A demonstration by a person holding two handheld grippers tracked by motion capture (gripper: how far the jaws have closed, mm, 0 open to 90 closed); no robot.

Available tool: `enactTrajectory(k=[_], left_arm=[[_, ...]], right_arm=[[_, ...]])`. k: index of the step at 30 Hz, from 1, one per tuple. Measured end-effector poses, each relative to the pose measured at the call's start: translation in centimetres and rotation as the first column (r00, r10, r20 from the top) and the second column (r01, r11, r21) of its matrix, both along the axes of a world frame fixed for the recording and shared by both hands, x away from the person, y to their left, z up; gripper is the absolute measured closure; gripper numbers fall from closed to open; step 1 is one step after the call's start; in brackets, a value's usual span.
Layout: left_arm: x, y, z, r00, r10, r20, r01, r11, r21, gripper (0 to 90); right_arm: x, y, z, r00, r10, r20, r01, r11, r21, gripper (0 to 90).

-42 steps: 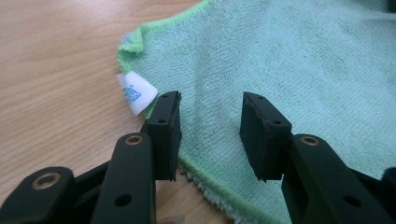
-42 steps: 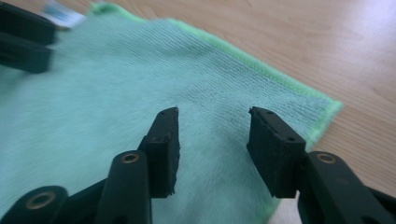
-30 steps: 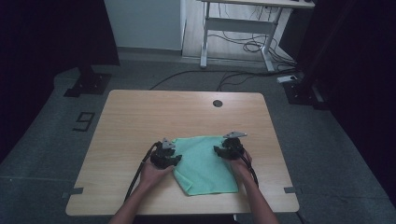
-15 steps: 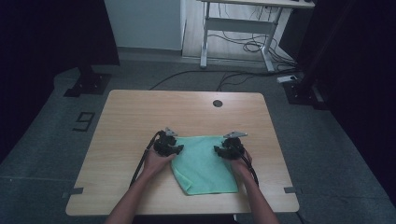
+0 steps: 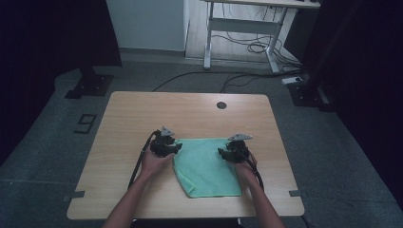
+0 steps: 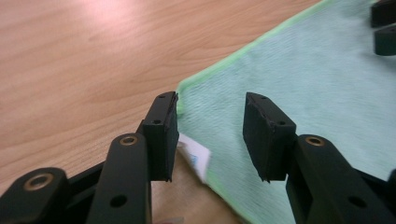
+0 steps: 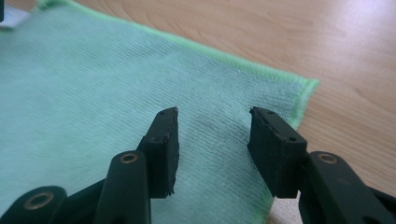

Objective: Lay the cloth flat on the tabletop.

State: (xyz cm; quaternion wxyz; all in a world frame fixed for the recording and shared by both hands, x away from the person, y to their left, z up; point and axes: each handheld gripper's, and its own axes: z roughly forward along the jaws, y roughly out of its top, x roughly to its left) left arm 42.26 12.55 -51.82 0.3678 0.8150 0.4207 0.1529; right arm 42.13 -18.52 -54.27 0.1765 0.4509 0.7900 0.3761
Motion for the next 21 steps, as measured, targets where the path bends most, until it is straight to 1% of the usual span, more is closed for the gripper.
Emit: enactTrajectory(k=[2, 3, 4, 5, 8, 10, 12, 13, 16, 19, 21], left_arm=[[-0.5, 0.1, 0.5, 0.9999, -0.011, 0.011, 0.011, 0.9999, -0.007, 56.4], [-0.9, 0.2, 0.9, 0.9996, -0.017, 0.021, 0.017, 0.9998, -0.008, 56.6], [-1.1, 0.2, 1.0, 0.9995, -0.017, 0.026, 0.017, 0.9998, -0.011, 56.7], [-1.3, 0.3, 1.2, 0.9995, -0.016, 0.029, 0.017, 0.9997, -0.017, 56.7], [-1.7, 0.2, 1.3, 0.9995, -0.023, 0.021, 0.024, 0.9991, -0.036, 57.1], [-1.8, -0.3, 0.9, 0.9992, -0.038, 0.011, 0.038, 0.9990, -0.024, 57.3], [-1.7, -0.8, 0.4, 0.9989, -0.047, 0.001, 0.047, 0.9987, -0.018, 57.3], [-1.6, -1.1, 0.0, 0.9987, -0.051, -0.010, 0.051, 0.9987, -0.006, 57.3], [-0.8, -1.4, -1.1, 0.9981, -0.039, -0.047, 0.040, 0.9991, 0.012, 57.2], [-0.1, -1.2, -1.9, 0.9973, -0.020, -0.070, 0.021, 0.9997, 0.009, 57.3], [0.0, -1.1, -2.0, 0.9971, -0.018, -0.074, 0.018, 0.9998, -0.001, 57.4]], right_arm=[[-0.7, 0.0, 0.9, 0.9996, 0.005, 0.027, -0.005, 1.000, 0.018, 52.3], [-0.9, 0.0, 1.2, 0.9995, 0.005, 0.032, -0.006, 1.000, 0.025, 52.4], [-1.6, 0.0, 1.8, 0.9988, 0.012, 0.047, -0.014, 0.999, 0.038, 52.4], [-1.9, 0.0, 2.2, 0.9984, 0.017, 0.054, -0.019, 0.999, 0.043, 52.3], [-3.3, 0.2, 3.2, 0.9959, 0.034, 0.084, -0.039, 0.997, 0.062, 52.9], [-4.2, 0.5, 3.5, 0.9930, 0.056, 0.105, -0.063, 0.996, 0.065, 53.1], [-5.0, 0.8, 3.5, 0.9918, 0.070, 0.107, -0.079, 0.994, 0.079, 53.4], [-5.2, 1.0, 3.3, 0.9912, 0.079, 0.106, -0.088, 0.993, 0.080, 53.4], [-6.3, 1.8, 2.6, 0.9890, 0.111, 0.098, -0.119, 0.990, 0.080, 53.2], [-7.0, 2.5, 2.2, 0.9859, 0.137, 0.096, -0.145, 0.986, 0.084, 52.6], [-7.4, 2.9, 2.0, 0.9837, 0.156, 0.090, -0.164, 0.983, 0.089, 51.8]])
